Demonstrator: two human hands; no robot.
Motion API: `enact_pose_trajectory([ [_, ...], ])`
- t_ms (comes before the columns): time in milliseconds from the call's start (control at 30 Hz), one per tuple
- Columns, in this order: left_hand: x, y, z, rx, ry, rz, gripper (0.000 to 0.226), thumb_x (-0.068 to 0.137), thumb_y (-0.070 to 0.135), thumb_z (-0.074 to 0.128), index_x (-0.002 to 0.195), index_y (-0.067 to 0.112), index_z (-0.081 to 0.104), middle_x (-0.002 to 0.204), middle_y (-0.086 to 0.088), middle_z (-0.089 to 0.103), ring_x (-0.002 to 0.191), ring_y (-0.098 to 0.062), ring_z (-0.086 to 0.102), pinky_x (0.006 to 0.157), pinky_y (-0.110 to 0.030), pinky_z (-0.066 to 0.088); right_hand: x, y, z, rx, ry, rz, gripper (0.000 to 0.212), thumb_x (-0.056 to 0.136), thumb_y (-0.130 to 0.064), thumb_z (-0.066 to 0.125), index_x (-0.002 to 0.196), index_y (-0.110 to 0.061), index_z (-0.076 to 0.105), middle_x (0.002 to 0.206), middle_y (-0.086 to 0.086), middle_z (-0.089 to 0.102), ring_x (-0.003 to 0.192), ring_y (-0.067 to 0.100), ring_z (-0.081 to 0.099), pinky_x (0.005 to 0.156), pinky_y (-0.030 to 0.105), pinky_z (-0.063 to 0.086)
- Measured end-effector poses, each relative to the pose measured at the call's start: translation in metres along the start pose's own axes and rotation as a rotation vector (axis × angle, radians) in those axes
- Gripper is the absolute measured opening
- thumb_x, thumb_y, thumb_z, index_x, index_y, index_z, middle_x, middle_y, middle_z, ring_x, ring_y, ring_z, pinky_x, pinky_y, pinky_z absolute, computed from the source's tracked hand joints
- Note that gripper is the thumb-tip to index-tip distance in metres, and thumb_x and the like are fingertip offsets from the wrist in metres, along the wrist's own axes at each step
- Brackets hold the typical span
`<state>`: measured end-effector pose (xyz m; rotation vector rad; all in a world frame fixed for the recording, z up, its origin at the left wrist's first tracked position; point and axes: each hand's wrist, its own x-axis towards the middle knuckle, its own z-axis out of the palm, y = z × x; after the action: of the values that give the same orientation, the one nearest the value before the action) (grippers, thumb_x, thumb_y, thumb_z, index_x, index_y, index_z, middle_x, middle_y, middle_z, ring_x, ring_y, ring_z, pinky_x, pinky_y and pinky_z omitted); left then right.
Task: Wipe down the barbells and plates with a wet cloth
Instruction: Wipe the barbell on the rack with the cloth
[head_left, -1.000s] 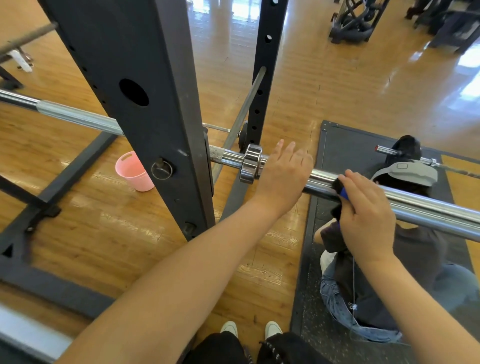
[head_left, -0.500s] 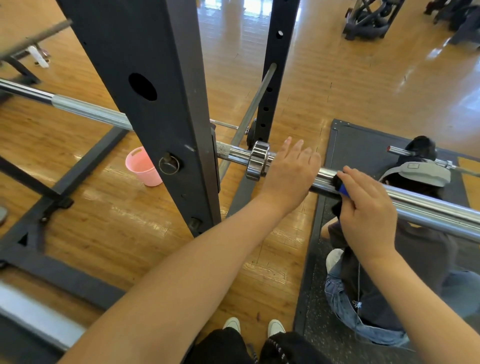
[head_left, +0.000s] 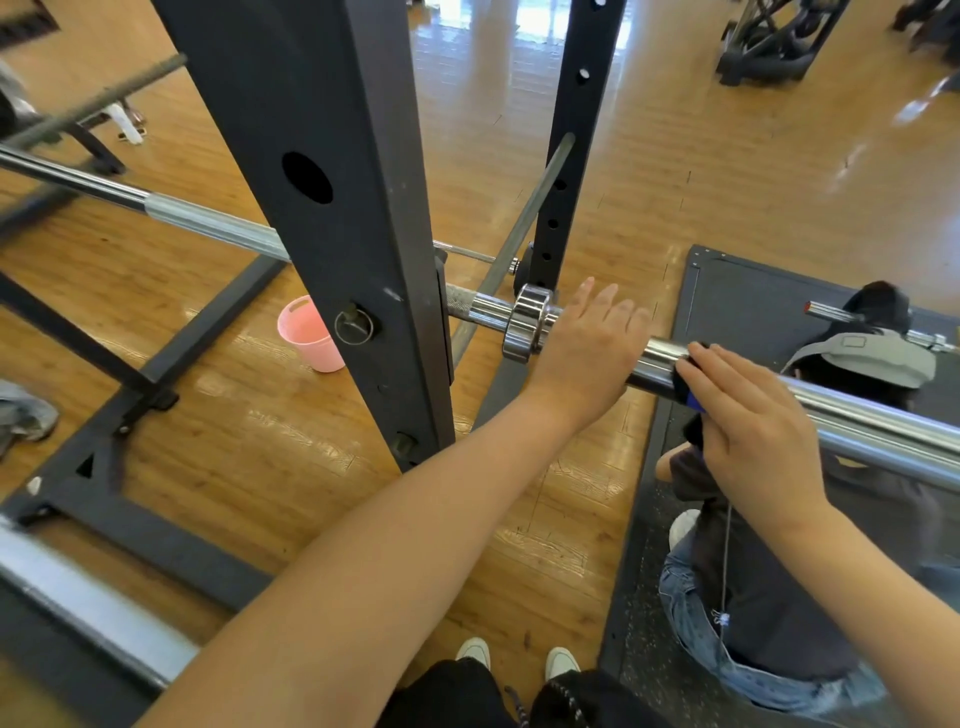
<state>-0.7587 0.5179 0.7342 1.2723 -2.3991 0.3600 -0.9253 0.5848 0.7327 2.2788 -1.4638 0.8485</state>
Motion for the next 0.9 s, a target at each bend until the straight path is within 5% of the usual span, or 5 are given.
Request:
enact_pose_trajectory([
  [367,0.003,0.003,-0.003,-0.029,-0.018,-0.006,0.05,0.058,0.019,0.086,0.101,0.007,0.064,0.1,-0.009,0.069,0.11,-0.031,0.06,0.105,-0.046,0.036,-0.002,0.015,-0.008,0.083,-0.042,-0.104,0.04,0.082,-0.005,0.04,0.111,0.003,0.066,0.116,0.019,0.064,0.108,0.038,0.061,0.095,0.046,0.044],
  [533,0.006,0.006,-0.006,-0.033,-0.066,-0.047,0.041,0.064,0.018,0.083,0.099,0.01,0.062,0.098,-0.006,0.069,0.107,-0.029,0.06,0.101,-0.047,0.042,0.002,0.02,-0.014,0.136,-0.102,-0.114,0.047,0.066,0.02,0.068,0.11,0.004,0.067,0.116,0.019,0.064,0.107,0.039,0.061,0.094,0.051,0.045],
  [667,0.004,0.018,-0.009,0.102,-0.088,-0.178,0.03,0.077,0.006,0.067,0.106,0.01,0.059,0.113,-0.008,0.063,0.123,-0.03,0.05,0.11,-0.053,0.026,0.003,0.02,-0.013,0.179,-0.076,-0.11,0.046,0.064,0.02,0.069,0.107,0.004,0.068,0.113,0.02,0.065,0.106,0.039,0.062,0.091,0.053,0.048],
  [900,0.003,0.036,-0.013,0.198,-0.146,-0.344,0.045,0.087,0.003,0.056,0.131,0.007,0.047,0.144,-0.014,0.041,0.141,-0.032,0.025,0.115,-0.047,0.013,-0.003,0.027,-0.017,0.207,-0.032,-0.176,0.051,0.054,0.024,0.072,0.102,0.007,0.069,0.107,0.023,0.067,0.102,0.043,0.063,0.089,0.057,0.046],
])
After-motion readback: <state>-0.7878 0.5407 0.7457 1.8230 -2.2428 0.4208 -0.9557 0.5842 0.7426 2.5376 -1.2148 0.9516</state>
